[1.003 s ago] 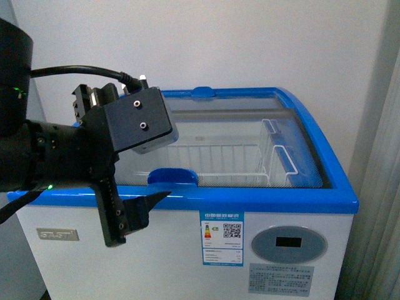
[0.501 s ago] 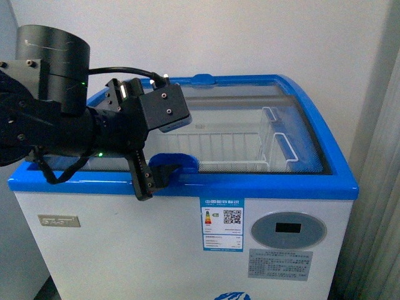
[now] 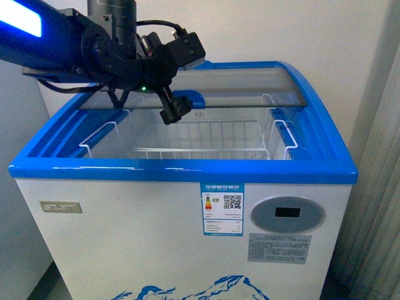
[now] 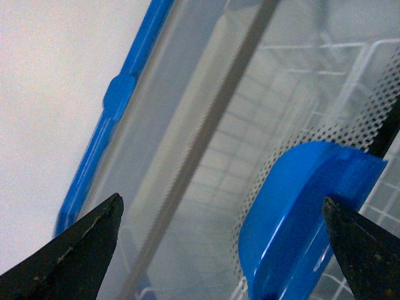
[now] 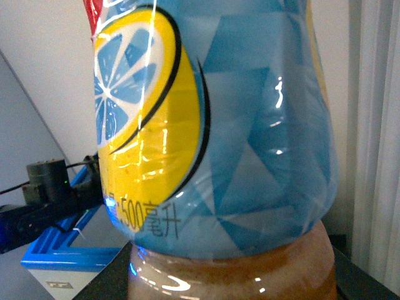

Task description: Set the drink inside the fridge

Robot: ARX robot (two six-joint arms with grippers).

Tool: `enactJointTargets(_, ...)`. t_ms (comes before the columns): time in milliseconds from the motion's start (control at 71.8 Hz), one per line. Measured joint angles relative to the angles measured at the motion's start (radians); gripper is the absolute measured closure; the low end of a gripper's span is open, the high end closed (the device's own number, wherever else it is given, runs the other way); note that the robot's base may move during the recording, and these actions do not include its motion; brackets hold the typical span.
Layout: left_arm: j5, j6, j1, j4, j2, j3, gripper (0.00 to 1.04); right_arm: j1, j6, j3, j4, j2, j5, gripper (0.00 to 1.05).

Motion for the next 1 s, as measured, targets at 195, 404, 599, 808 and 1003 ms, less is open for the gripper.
enactJointTargets(195, -0.132, -0.055, 0.023, -0.148, 0.203, 0.382, 0.08, 0.000, 0.000, 0.000, 0.000, 0.000, 0.003, 0.61)
enactJointTargets(404, -0.253, -0.219, 0.018, -0.157, 0.291, 0.539, 0.08, 0.000, -0.001, 0.000, 0.000, 0.000, -0.007, 0.62)
enactJointTargets(599, -0.368, -0.638, 0.013, 0.066, -0.040, -0.044, 0.08, 0.000, 0.000, 0.000, 0.000, 0.000, 0.003, 0.62)
enactJointTargets(808, -0.261, -0.967, -0.003, 0.175, -0.606, -0.801, 0.08, 0.001, 0.000, 0.000, 0.000, 0.000, -0.007, 0.62)
enactJointTargets(1003, -0.248, -1.158, -0.043, 0.144, -1.101, -1.442, 0.10, 0.001, 0.001, 0.000, 0.000, 0.000, 0.005, 0.62)
